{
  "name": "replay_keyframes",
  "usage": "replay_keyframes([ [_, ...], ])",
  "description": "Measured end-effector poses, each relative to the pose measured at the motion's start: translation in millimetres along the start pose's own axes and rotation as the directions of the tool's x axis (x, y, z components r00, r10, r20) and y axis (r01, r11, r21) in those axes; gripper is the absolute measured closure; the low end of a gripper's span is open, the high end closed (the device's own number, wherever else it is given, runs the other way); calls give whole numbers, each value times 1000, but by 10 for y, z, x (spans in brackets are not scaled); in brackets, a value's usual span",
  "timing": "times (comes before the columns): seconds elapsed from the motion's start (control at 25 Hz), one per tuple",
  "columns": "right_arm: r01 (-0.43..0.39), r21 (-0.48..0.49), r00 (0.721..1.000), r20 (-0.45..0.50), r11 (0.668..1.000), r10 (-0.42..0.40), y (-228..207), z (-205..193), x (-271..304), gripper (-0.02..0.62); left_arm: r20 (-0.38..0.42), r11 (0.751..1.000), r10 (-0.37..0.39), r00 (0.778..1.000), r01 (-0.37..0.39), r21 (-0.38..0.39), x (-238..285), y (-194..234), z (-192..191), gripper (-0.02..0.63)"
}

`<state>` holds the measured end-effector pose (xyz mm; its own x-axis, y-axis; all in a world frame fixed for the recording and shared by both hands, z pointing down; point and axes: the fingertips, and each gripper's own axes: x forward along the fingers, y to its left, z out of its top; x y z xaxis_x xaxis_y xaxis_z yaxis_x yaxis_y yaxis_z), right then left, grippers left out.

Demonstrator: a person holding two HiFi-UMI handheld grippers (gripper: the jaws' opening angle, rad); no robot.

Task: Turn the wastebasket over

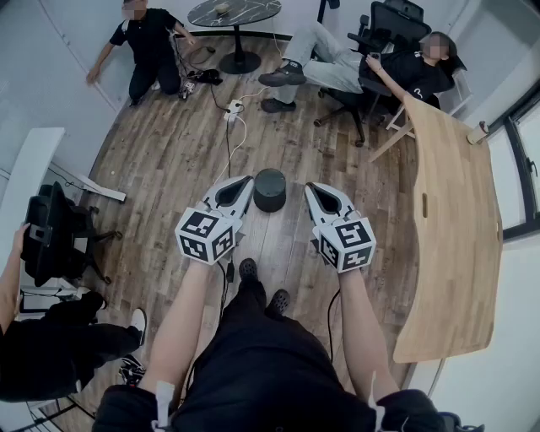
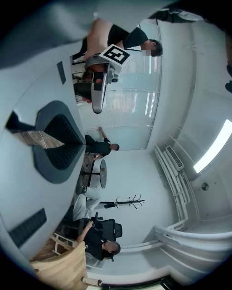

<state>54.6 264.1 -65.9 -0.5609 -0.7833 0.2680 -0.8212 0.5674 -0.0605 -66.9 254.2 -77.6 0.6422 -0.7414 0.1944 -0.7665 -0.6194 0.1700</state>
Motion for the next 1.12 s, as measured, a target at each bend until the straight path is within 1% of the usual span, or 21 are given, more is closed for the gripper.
replay_keyframes([
  [0.28, 0, -13, 1000, 3, 1000, 0, 25, 10, -17, 565, -7, 1000, -3, 1000, 3, 10, -11, -29, -18, 589],
  [0.48, -12, -48, 1000, 5, 999, 12, 73, 8, 27, 563, -6, 1000, 13, 1000, -13, 11, -26, 35, -18, 589],
  [0.72, 8, -11, 1000, -8, 1000, -8, -80, -123, 112, 563, -12, 1000, 22, 1000, -22, -9, 53, 142, -124, 591],
  [0.84, 27, -5, 1000, -8, 1000, -27, -203, -151, 247, 563, -12, 1000, 15, 1000, -15, -22, 192, 281, -170, 589],
  [0.96, 52, 8, 999, -8, 999, -52, -334, -126, 504, 563, -22, 1000, -12, 1000, 12, -20, 396, 505, -167, 589],
  [1.12, 85, 22, 996, -17, 996, -85, -475, 7, 1056, 563, -37, 999, -43, 998, 42, -32, 705, 1045, -82, 591],
])
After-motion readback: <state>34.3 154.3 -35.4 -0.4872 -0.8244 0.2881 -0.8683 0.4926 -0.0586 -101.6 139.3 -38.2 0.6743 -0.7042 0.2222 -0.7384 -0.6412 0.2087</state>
